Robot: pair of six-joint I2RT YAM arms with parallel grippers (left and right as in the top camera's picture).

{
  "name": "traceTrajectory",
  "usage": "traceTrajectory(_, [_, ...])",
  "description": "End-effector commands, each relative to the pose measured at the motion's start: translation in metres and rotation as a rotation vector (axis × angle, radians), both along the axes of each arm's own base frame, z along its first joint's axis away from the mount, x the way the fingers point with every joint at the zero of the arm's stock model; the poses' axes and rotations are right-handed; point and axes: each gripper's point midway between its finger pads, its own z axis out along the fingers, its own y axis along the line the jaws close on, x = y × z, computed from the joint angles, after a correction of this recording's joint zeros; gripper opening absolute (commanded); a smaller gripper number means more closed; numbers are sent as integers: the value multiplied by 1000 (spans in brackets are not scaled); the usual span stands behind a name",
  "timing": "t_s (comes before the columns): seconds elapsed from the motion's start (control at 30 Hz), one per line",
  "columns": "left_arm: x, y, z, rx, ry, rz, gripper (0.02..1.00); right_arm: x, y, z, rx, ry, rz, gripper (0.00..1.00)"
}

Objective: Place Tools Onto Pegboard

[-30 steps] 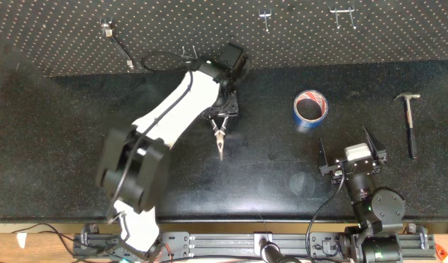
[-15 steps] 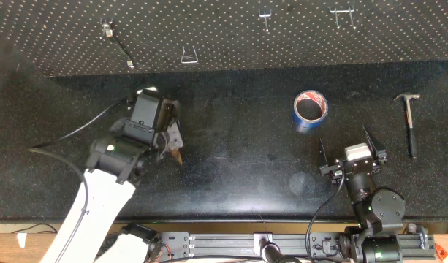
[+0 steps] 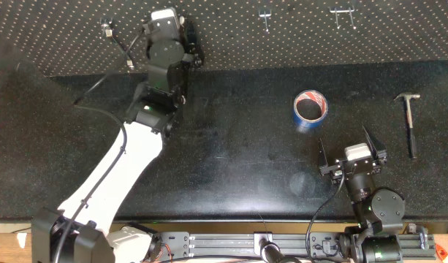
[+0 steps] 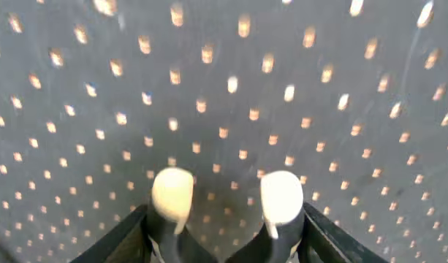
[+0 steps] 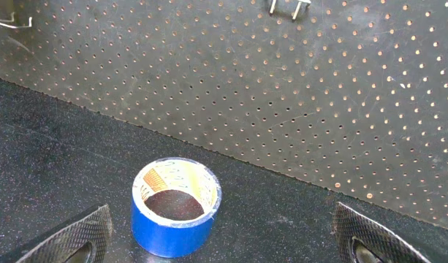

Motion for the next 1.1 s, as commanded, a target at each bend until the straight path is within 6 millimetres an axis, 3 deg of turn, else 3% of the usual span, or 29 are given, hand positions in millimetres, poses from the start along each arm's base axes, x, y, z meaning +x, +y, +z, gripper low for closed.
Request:
traceTrajectory(0.03, [9, 18, 28, 8, -71, 49, 25, 0, -2, -2, 17, 6, -9, 974])
traceTrajectory(0.13, [5, 19, 0, 38, 38, 32, 25, 0, -2, -2, 18, 6, -9, 976])
traceTrajectory(0.33, [15, 9, -34, 47, 106, -4, 25, 0, -2, -2, 17, 6, -9, 976])
traceTrajectory(0.67, [41, 2, -55, 35, 66, -2, 27, 0, -2, -2, 17, 6, -9, 976])
traceTrajectory(0.87, [42, 2, -66, 44, 95, -1, 34, 0, -2, -2, 17, 6, -9, 976])
traceTrajectory(0.9, [41, 2, -68, 45, 101, -1, 62, 0, -2, -2, 17, 6, -9, 976])
traceTrajectory(1.0, [39, 3, -72, 52, 120, -1, 411, 0, -2, -2, 17, 6, -9, 976])
traceTrajectory(1.03, [38, 3, -74, 54, 128, -1, 643, 0, -2, -2, 17, 6, -9, 976])
traceTrajectory(1.1, [37, 4, -75, 57, 138, -1, 888, 0, -2, -2, 18, 6, -9, 976])
